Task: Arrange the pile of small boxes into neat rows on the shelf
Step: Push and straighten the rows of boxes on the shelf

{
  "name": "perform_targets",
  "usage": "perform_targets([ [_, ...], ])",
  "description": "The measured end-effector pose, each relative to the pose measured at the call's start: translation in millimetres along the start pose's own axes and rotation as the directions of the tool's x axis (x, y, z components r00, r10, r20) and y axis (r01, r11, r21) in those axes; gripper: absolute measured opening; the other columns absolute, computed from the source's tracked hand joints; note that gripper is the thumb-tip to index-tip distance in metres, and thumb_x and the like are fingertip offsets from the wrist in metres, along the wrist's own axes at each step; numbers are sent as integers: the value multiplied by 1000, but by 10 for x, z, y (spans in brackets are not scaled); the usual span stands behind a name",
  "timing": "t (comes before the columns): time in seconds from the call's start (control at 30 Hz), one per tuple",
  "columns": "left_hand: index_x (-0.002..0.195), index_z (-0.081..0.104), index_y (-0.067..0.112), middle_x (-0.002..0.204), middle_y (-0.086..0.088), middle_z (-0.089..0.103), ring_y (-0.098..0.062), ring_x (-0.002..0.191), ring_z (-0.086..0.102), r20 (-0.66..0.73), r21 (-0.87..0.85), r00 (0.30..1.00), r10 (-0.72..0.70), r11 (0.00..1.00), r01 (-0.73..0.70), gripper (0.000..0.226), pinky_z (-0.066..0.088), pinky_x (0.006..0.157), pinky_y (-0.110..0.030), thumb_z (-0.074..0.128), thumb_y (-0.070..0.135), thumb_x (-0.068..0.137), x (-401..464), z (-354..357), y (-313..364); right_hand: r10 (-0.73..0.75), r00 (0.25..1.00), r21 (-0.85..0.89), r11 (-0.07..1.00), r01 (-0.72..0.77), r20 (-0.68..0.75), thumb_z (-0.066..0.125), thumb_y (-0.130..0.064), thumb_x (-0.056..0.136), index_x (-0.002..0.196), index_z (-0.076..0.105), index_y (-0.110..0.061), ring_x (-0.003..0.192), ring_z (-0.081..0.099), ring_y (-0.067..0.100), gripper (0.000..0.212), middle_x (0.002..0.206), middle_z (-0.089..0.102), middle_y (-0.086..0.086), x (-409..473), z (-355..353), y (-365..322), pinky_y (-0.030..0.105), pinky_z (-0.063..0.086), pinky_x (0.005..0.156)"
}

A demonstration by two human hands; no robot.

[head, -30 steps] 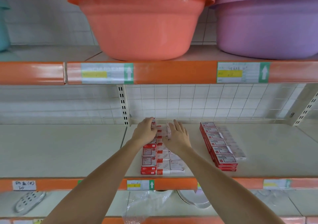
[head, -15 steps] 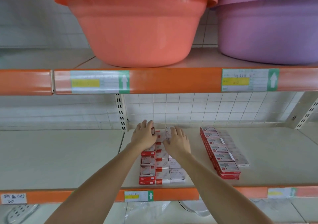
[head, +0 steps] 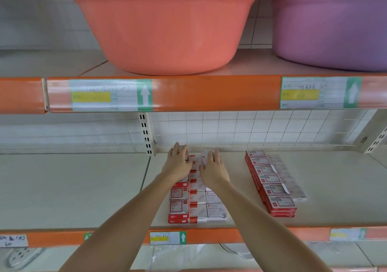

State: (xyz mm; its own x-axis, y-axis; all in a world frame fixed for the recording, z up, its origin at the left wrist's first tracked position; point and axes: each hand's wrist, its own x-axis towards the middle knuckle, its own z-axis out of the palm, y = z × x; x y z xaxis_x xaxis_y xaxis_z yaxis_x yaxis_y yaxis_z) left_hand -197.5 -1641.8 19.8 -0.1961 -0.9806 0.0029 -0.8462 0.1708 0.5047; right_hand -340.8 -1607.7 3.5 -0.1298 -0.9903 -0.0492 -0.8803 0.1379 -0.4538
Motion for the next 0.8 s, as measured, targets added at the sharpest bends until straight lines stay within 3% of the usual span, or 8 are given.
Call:
perform_targets([
  [0.2, 155, 17, 25, 165, 0, -3, -25, 152, -1, -6, 41, 1000, -5, 999, 5, 63, 22, 120, -48, 46, 37, 100, -18, -8, 16, 7, 999, 24, 1000, -8, 44, 35, -39, 103, 156, 2, -10, 152, -2, 25, 69, 164, -12, 7, 15, -46, -9, 41, 24, 120],
  [0.43, 153, 22, 27, 165, -2, -1, -27, 151, 3, 7, 121, 1000, -22, 992, 21, 64, 29, 114, -56, 45, 49, 98, -35, -76, 38, 97, 994, 203, 973, -105, 50, 54, -56, 79, 153, 17, -18, 140, 34, 28, 91, 159, 18, 1, -65, -255, 56, 49, 39, 109],
  [0.5, 153, 24, 27, 166, -3, -3, -27, 152, -2, 3, 114, 1000, -29, 993, 28, 63, 27, 115, -57, 42, 52, 97, -41, -69, 45, 78, 994, 172, 981, -90, 71, 59, -54, 79, 154, 11, -16, 141, 31, 29, 97, 160, 15, 3, -163, -211, 80, 48, 38, 110],
  [0.6, 155, 20, 27, 166, -2, -4, -27, 152, -4, 1, 134, 1000, -31, 991, 31, 66, 25, 116, -56, 37, 55, 98, -78, -42, 85, 40, 994, 90, 995, -49, 98, 59, -51, 83, 156, -4, -13, 149, 13, 30, 103, 164, -3, 7, -300, -91, 109, 48, 28, 117],
  [0.8, 156, 15, 26, 166, -3, -4, -27, 152, -9, -14, 148, 1000, -24, 989, 26, 61, 24, 117, -54, 30, 51, 102, -168, -13, 122, 21, 998, 74, 997, -25, 64, 47, -43, 96, 156, -6, -10, 150, 12, 28, 86, 164, -6, 9, -356, -21, 103, 43, 29, 117],
])
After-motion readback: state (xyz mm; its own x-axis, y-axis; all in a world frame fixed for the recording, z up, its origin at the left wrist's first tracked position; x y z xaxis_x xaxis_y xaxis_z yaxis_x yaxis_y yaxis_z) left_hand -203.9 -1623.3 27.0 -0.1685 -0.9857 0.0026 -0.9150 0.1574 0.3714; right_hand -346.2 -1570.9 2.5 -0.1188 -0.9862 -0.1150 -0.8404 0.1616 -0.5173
